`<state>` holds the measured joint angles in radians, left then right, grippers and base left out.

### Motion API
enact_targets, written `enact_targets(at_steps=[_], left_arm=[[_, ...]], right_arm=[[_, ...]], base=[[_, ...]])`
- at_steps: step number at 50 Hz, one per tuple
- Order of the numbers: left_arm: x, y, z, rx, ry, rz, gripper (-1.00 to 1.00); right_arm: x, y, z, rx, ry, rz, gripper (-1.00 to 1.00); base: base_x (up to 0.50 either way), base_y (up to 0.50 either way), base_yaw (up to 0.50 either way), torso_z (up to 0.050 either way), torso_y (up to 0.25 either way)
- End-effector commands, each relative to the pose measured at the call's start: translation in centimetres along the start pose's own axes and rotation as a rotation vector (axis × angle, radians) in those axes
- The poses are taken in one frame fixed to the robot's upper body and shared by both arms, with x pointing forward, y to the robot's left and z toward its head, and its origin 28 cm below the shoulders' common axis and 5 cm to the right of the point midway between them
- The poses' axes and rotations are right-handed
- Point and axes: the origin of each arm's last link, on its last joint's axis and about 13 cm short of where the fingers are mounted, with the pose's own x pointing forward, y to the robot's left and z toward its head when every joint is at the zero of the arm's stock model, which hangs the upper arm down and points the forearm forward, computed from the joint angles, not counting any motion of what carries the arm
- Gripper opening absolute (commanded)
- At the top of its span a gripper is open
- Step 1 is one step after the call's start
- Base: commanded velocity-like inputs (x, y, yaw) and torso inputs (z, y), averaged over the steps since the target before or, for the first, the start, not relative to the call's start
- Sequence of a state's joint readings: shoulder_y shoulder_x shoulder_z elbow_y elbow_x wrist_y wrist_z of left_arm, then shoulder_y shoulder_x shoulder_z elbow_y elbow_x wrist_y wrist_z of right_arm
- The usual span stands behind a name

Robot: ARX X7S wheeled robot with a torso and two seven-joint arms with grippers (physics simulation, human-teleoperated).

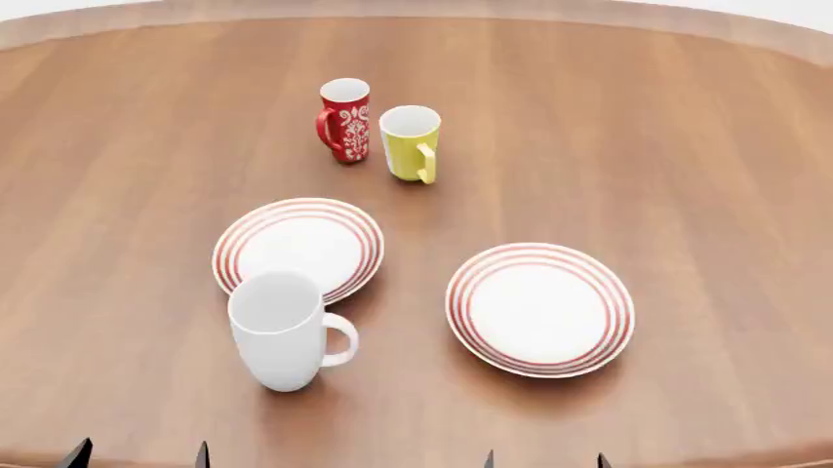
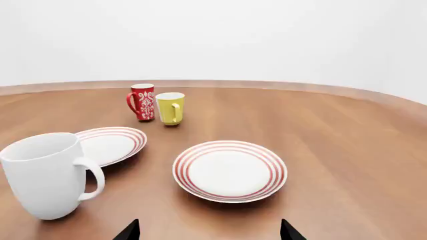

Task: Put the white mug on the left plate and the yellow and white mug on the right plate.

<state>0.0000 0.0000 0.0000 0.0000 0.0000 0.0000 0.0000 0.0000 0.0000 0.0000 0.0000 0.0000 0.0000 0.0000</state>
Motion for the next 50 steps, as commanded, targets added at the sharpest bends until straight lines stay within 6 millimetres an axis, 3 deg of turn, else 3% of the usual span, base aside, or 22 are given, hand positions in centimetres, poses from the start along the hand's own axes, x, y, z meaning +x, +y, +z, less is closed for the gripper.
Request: enact_targets(at_steps=[1, 10, 26, 50], left_arm=[[0.4, 0.4, 0.1, -0.008, -0.003, 0.001, 1.00], [0.7, 0.7, 0.3, 0.009, 0.010, -0.002, 1.00], [0.4, 0.4, 0.9, 0.043, -0.004, 0.025, 1.00], [0.4, 0.4, 1.3, 0.044, -0.020, 0.016, 1.00]], right_arm=[[0.2, 0.5, 0.1, -0.029, 0.019, 0.016, 1.00], [0.7, 0.3, -0.1, 0.015, 0.010, -0.013, 1.00], [0.3, -0.4, 0.2, 0.018, 0.002, -0.007, 1.00], [0.4, 0.0, 0.2, -0.028, -0.003, 0.021, 1.00]], base=[[0.00, 0.00, 0.00, 0.000, 0.000], [0.00, 0.00, 0.02, 0.000, 0.000], [0.00, 0.00, 0.50, 0.000, 0.000], [0.00, 0.00, 0.50, 0.000, 0.000]])
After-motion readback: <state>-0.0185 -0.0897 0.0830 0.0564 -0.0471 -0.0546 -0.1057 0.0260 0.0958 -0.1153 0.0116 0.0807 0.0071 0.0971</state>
